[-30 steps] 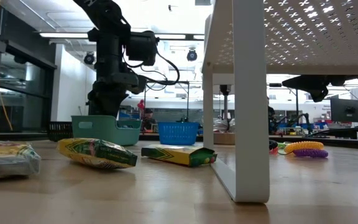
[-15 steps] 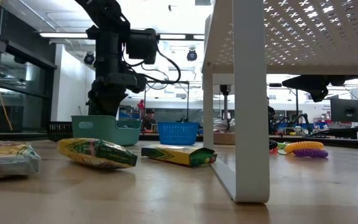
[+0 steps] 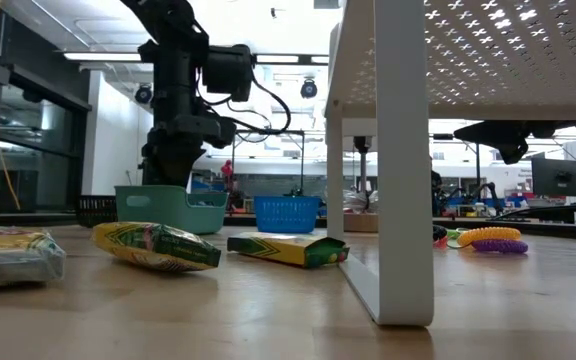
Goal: Pick & Place Office Desk Supplies
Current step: Put the blue rubber band into the green bin
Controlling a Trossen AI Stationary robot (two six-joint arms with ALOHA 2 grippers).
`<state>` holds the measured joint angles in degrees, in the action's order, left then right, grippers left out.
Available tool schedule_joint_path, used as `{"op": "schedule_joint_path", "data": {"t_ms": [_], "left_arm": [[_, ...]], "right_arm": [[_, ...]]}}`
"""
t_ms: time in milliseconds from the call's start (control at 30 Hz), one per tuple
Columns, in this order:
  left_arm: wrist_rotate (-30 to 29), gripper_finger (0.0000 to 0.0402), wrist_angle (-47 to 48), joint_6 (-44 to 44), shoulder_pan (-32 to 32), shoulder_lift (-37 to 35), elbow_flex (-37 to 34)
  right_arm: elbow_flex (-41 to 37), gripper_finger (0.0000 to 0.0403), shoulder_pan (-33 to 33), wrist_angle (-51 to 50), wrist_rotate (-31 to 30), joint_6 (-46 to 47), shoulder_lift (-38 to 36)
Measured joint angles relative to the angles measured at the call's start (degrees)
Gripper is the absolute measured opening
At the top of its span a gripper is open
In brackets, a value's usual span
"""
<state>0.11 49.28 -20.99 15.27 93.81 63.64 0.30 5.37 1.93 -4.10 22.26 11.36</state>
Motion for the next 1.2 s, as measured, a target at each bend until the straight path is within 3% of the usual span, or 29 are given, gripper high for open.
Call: {"op": "schedule_joint_path", "data": {"t_ms": [433, 700, 1000, 1200], "left_arm": [[1.48, 0.0063, 0.54, 0.65, -0.13, -10.62, 0.00], [2.01, 0.0063, 0.98, 3.14, -3.03, -11.22, 0.00], [4.66, 0.0063, 3.73, 2.37, -12.61, -11.24, 0.00], [3.74, 0.0063, 5.42, -8.95, -21.39, -11.24, 0.00]], "right_arm": [[-0.01, 0.0188, -0.01, -0.02, 0.00, 0.00, 0.02], [0.01, 0.0188, 0.00, -0.01, 0.01, 0.00, 0.02], [0.00, 0.0188, -0.01, -0.02, 0.00, 0.00, 0.00], [-0.01, 0.0188, -0.02, -0.01, 0.00, 0.00, 0.01]]}}
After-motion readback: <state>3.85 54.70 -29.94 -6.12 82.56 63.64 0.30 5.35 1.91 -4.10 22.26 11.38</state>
